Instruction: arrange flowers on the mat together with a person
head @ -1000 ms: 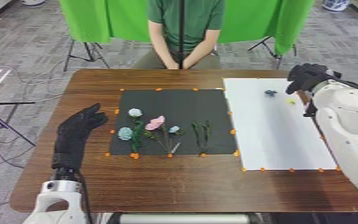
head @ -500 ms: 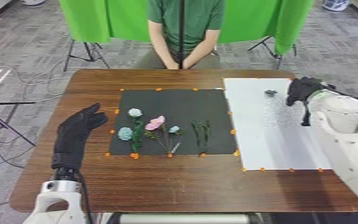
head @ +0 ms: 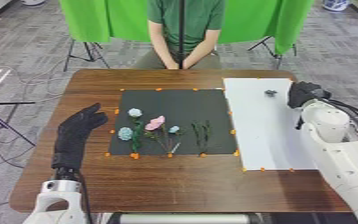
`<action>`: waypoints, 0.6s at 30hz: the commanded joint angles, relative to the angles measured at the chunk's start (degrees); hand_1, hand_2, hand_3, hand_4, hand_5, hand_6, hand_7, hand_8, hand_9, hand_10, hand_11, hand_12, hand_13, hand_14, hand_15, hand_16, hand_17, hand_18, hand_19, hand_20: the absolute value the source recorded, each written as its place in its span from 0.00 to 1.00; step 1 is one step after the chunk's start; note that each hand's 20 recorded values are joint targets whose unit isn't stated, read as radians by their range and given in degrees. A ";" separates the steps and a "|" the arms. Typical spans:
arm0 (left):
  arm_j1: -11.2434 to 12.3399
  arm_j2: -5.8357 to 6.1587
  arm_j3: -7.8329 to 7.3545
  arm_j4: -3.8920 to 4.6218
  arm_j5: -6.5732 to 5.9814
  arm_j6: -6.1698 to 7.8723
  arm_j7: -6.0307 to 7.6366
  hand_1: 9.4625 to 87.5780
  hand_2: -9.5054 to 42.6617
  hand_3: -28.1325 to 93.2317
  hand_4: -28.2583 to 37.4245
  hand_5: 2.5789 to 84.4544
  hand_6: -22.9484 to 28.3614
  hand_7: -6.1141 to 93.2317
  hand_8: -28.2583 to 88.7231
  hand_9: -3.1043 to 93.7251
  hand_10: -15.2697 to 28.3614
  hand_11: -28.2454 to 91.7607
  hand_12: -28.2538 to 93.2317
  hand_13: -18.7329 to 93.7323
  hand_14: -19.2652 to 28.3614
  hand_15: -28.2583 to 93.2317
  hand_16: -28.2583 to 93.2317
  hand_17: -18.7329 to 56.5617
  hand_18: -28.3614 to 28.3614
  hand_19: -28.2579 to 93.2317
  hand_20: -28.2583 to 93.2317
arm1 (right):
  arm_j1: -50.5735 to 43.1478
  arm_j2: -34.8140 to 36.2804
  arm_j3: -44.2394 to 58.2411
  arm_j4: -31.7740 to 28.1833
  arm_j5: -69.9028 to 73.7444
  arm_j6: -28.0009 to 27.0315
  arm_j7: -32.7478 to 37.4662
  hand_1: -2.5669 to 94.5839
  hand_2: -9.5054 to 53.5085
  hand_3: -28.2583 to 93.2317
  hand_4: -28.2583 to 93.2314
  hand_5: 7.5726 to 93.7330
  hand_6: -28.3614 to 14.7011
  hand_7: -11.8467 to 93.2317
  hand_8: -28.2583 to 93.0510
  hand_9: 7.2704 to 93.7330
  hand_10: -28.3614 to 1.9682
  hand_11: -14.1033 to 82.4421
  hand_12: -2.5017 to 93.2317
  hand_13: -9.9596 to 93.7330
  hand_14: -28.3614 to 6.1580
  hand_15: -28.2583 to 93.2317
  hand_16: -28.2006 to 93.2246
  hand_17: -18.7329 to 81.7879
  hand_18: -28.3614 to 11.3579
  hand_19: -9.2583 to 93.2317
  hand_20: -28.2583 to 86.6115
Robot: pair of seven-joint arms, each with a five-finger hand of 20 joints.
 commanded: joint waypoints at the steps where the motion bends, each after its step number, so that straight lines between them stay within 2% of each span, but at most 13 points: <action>1: 0.21 -0.59 -0.06 0.31 -0.14 0.09 -0.46 0.20 0.28 0.77 0.06 0.55 0.55 0.21 0.19 0.53 0.67 0.41 0.35 0.51 0.82 0.44 0.24 0.33 0.76 0.33 0.37 | -3.35 -0.24 -1.38 0.85 3.14 11.03 1.79 0.64 0.00 0.77 0.00 0.83 0.77 0.34 0.26 0.98 0.73 0.21 0.40 0.86 0.68 0.56 0.62 0.51 0.26 0.72 0.72; 3: 0.46 -0.48 -0.19 0.17 -0.14 0.18 -0.30 0.20 0.28 0.77 0.06 0.55 0.55 0.21 0.19 0.53 0.67 0.41 0.35 0.51 0.82 0.44 0.24 0.33 0.76 0.33 0.37 | -3.08 0.43 -1.43 -1.49 5.79 13.44 2.62 0.65 0.00 0.77 0.00 0.84 0.77 0.34 0.26 0.98 0.74 0.22 0.41 0.86 0.67 0.57 0.61 0.52 0.25 0.73 0.73; 4: 0.08 -0.31 -0.16 0.38 -0.13 -0.10 -0.58 0.20 0.28 0.77 0.06 0.55 0.55 0.21 0.19 0.53 0.67 0.41 0.35 0.51 0.82 0.44 0.24 0.33 0.76 0.33 0.37 | -3.44 1.12 -1.20 -3.65 7.47 14.05 3.81 0.65 0.00 0.77 0.00 0.84 0.77 0.34 0.27 0.99 0.74 0.22 0.41 0.86 0.67 0.58 0.61 0.52 0.25 0.73 0.73; 5: 0.52 -0.36 -0.20 0.14 -0.15 0.23 -0.52 0.20 0.28 0.77 0.06 0.55 0.55 0.21 0.19 0.53 0.67 0.41 0.35 0.51 0.82 0.44 0.24 0.33 0.76 0.33 0.37 | -3.02 1.29 -1.27 -5.38 8.62 14.60 4.30 0.65 0.00 0.77 0.00 0.85 0.76 0.34 0.27 0.99 0.74 0.22 0.42 0.86 0.67 0.58 0.61 0.52 0.25 0.73 0.73; 9: 0.26 -0.16 -0.12 0.35 -0.20 -0.17 -0.72 0.20 0.28 0.77 0.06 0.55 0.55 0.21 0.19 0.53 0.67 0.41 0.35 0.51 0.82 0.44 0.24 0.33 0.76 0.33 0.37 | -3.71 3.07 -1.15 -15.78 14.02 15.85 6.87 0.65 0.00 0.78 0.01 0.85 0.75 0.33 0.27 0.99 0.75 0.22 0.42 0.86 0.66 0.59 0.61 0.52 0.24 0.73 0.73; 13: -0.08 0.10 -0.02 0.40 -0.18 -0.32 -0.98 0.20 0.28 0.77 0.06 0.55 0.55 0.21 0.19 0.53 0.67 0.41 0.35 0.51 0.82 0.44 0.24 0.33 0.76 0.33 0.37 | -4.03 3.75 -3.34 -25.38 17.43 13.15 6.24 0.65 0.00 0.78 0.01 0.86 0.75 0.33 0.28 0.99 0.74 0.22 0.44 0.86 0.66 0.59 0.61 0.52 0.23 0.74 0.74; 18: -0.34 0.30 -0.16 0.38 -0.20 -0.76 -1.34 0.20 0.28 0.77 0.06 0.55 0.55 0.21 0.19 0.53 0.67 0.41 0.35 0.51 0.82 0.44 0.24 0.33 0.76 0.33 0.37 | -3.01 2.45 -9.02 -30.81 25.14 7.50 5.82 0.65 0.00 0.78 0.01 0.86 0.74 0.32 0.29 0.99 0.71 0.22 0.45 0.85 0.64 0.60 0.62 0.51 0.23 0.74 0.74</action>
